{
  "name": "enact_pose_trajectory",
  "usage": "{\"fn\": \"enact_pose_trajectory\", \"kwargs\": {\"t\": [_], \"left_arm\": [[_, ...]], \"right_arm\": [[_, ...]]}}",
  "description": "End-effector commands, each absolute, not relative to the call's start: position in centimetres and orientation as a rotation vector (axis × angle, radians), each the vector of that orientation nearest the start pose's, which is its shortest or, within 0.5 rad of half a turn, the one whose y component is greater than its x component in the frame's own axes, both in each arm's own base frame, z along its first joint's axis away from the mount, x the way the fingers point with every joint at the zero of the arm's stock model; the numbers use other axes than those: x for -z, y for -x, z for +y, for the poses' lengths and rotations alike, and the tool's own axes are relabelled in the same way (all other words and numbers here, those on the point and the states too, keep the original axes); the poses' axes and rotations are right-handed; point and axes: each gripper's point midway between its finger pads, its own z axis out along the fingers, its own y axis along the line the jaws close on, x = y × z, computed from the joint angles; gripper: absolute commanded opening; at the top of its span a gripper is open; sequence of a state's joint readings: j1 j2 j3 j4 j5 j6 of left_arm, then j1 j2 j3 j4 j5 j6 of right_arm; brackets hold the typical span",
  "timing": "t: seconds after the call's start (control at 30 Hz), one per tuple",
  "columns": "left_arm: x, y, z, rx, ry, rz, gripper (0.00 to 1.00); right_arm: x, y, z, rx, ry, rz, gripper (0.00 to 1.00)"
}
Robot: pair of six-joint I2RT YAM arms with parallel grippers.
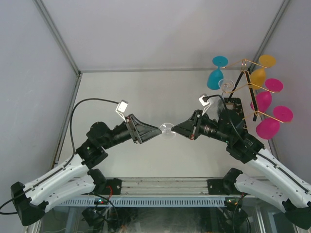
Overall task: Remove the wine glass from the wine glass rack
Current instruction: Place the wine glass at the center of the board.
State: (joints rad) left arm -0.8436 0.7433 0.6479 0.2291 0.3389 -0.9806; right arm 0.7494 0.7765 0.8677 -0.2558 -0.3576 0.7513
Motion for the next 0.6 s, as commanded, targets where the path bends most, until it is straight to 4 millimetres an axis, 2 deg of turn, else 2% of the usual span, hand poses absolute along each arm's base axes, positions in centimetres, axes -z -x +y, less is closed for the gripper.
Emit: {"fn": "enact_pose_trajectory", "kwargs": {"t": [0.0,0.13,0.3,0.4,0.5,0.57], "left_arm": [[-34.5,-13.1,-29.0,1.722,-0.221,1.638,0.56],[-34.1,-13.0,-29.1,1.728,-0.229,1.651,0.44],[-34.2,-13.0,-29.0,1.719,-0.228,1.642,0.17],[-34.2,-13.1,-28.9,1.715,-0.226,1.643,0.03],[-34.2,-13.1,-28.7,1.702,-0.225,1.637,0.0],[-34.3,-13.1,-28.4,1.68,-0.232,1.631,0.0]], "right_arm": [[-35.6,-15.2,27.0,-1.435,0.284,1.742,0.0],[-35.6,-14.9,27.4,-1.454,0.293,1.733,0.0],[-35.2,-14.6,27.8,-1.467,0.307,1.749,0.0],[-35.1,-13.8,28.2,-1.488,0.375,1.735,0.0],[-35.0,-13.2,28.4,-1.496,0.417,1.733,0.0],[-34.7,-13.0,28.3,-1.491,0.423,1.744,0.11]]}}
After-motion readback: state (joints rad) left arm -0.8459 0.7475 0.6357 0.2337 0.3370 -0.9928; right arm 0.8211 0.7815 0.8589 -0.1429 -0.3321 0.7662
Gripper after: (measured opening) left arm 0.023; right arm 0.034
